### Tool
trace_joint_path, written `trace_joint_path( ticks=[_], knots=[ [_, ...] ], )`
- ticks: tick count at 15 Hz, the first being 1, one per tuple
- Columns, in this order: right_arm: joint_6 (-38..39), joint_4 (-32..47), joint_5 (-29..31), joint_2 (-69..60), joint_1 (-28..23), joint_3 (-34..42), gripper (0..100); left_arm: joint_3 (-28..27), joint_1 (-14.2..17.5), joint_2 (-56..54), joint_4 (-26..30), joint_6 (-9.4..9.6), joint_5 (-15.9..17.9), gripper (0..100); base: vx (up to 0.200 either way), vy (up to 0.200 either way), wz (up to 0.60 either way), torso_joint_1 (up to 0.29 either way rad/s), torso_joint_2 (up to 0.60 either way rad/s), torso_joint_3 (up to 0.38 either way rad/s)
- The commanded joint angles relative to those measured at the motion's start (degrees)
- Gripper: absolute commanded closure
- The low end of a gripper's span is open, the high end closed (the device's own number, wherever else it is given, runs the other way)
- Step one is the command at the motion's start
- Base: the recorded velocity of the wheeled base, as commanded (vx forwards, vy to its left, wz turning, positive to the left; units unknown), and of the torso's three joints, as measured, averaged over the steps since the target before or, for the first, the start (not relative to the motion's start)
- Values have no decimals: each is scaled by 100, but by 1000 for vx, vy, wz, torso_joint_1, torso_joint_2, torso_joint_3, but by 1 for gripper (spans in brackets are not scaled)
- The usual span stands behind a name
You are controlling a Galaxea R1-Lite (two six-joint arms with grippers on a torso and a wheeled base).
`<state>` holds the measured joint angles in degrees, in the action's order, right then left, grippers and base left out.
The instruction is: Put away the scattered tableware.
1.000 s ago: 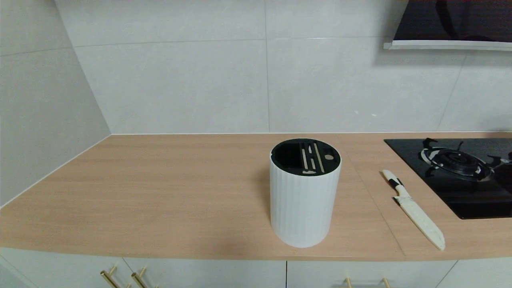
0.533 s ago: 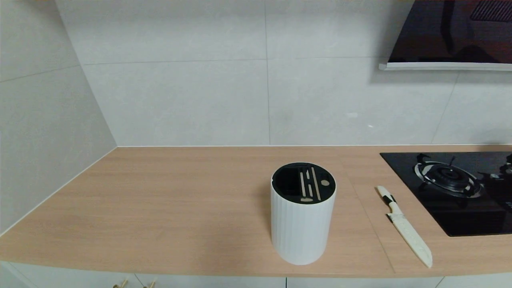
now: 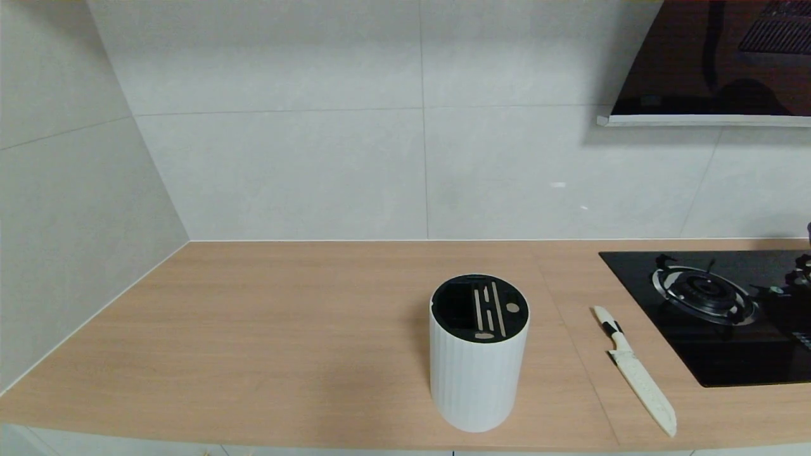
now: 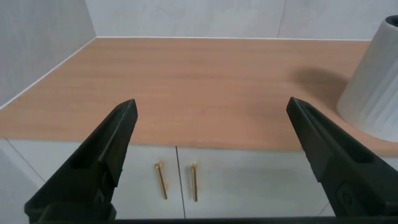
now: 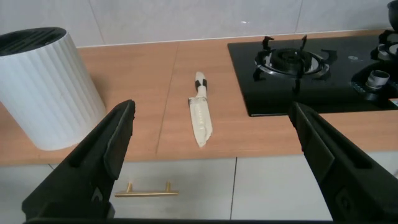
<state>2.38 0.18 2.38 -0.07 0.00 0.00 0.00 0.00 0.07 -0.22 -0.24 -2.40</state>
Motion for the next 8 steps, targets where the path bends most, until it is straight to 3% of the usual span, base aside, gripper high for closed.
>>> trace_joint_path(
  ticks=[1, 2, 4, 8],
  knots=[
    [0, -1, 0, 7, 0, 0, 0, 0, 0, 1, -4, -2, 3, 0, 0, 0, 0, 0, 0, 0],
    [0, -1, 0, 7, 0, 0, 0, 0, 0, 1, -4, -2, -6, 0, 0, 0, 0, 0, 0, 0],
    [0, -1, 0, 7, 0, 0, 0, 0, 0, 1, -4, -2, 3, 0, 0, 0, -600, 0, -5, 5],
    [0, -1, 0, 7, 0, 0, 0, 0, 0, 1, -4, -2, -6, 0, 0, 0, 0, 0, 0, 0]
  ],
)
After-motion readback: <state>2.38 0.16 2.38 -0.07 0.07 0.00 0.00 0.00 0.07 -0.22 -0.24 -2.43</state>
